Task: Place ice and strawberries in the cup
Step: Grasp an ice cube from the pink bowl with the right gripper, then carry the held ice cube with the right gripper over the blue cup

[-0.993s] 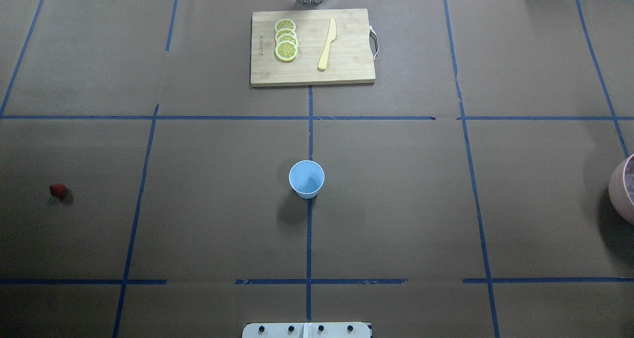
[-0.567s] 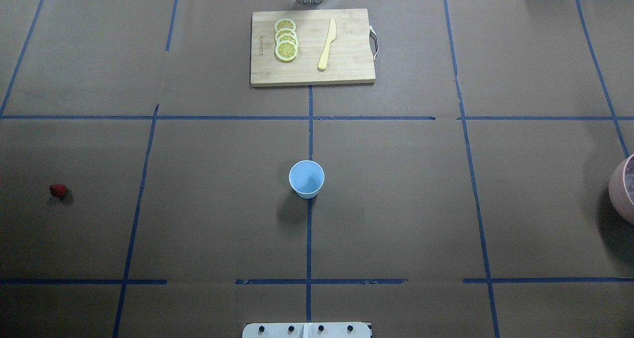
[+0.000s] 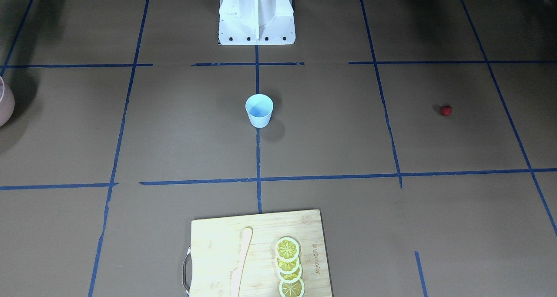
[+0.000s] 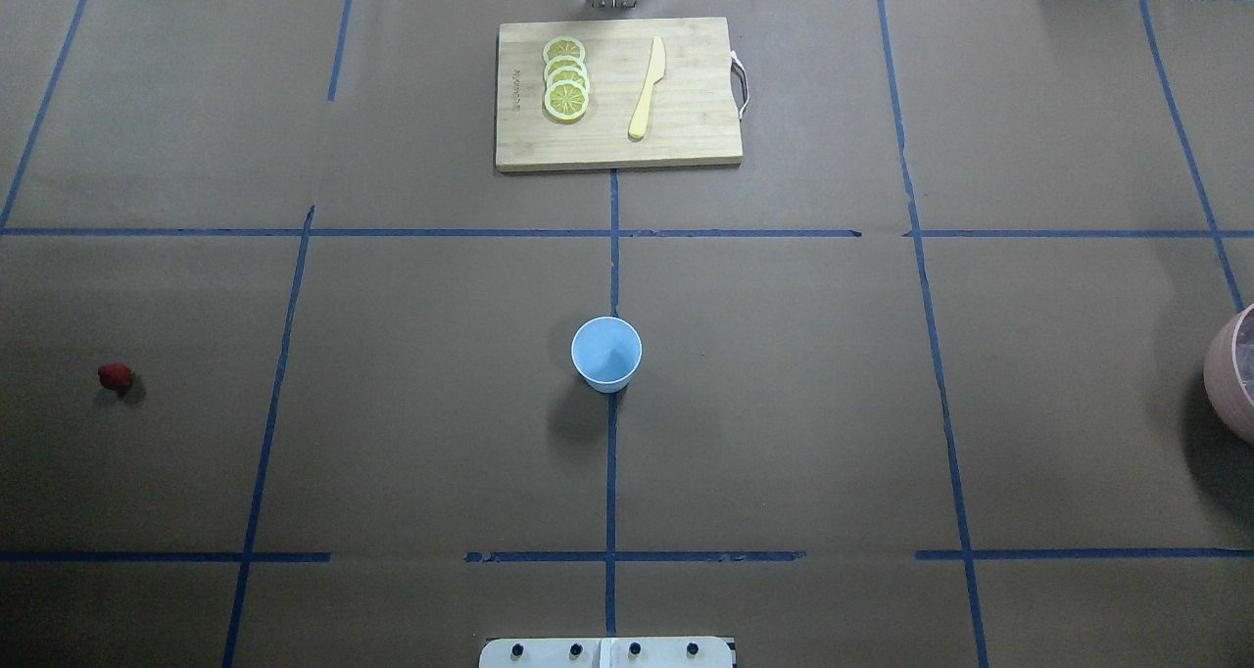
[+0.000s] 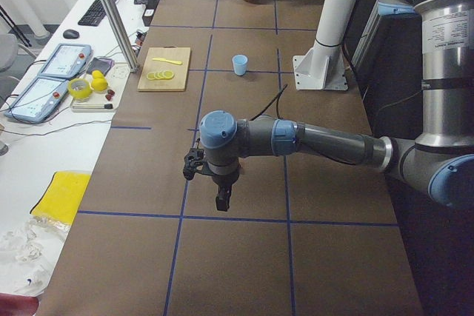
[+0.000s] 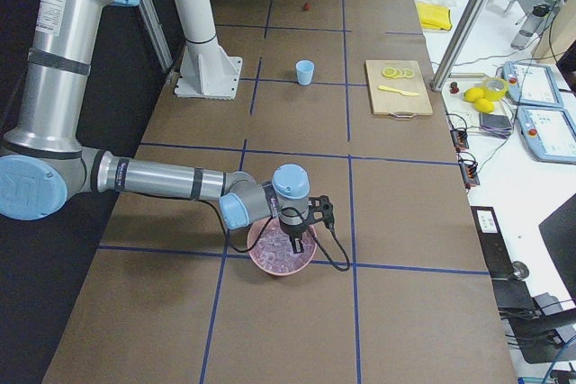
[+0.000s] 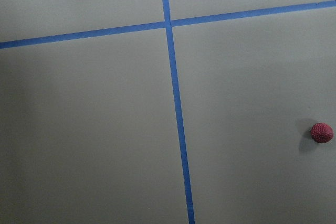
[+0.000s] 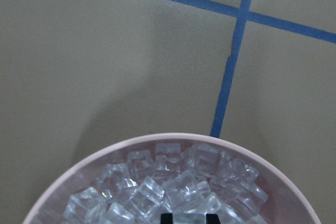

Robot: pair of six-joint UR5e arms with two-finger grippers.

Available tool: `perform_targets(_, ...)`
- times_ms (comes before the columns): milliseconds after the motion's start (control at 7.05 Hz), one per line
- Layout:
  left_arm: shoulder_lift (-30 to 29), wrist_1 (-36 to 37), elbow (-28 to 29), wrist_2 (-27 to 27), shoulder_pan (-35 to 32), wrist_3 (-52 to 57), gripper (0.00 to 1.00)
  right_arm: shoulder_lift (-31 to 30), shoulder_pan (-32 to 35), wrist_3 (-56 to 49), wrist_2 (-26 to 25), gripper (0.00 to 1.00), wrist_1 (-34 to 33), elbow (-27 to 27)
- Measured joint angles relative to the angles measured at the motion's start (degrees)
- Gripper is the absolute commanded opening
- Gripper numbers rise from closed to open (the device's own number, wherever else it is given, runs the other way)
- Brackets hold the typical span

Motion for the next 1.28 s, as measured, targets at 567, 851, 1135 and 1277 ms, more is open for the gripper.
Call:
perform_targets(567, -0.02, -0.01, 0.08, 0.00, 0.06, 0.03, 1.00, 2.16, 2.45, 3.01, 1.84, 0.02, -0.57, 9.76)
perform_targets(851, 0.00, 0.05, 0.17, 0.00, 0.08, -0.01, 1.00, 7.20, -0.35, 14.37, 3.34, 0.02, -0.35, 10.75)
perform_targets(1135, -0.02, 0.07, 0.19, 0.00, 0.09, 0.03, 1.00, 13.37, -7.71, 22.26, 2.19, 0.00, -0.48, 11.06)
perform_targets(1277, -0.03, 0.08, 0.17, 0.00, 0.11, 0.03, 1.00, 16.74, -12.74, 26.43, -0.05, 0.00, -0.99, 10.97)
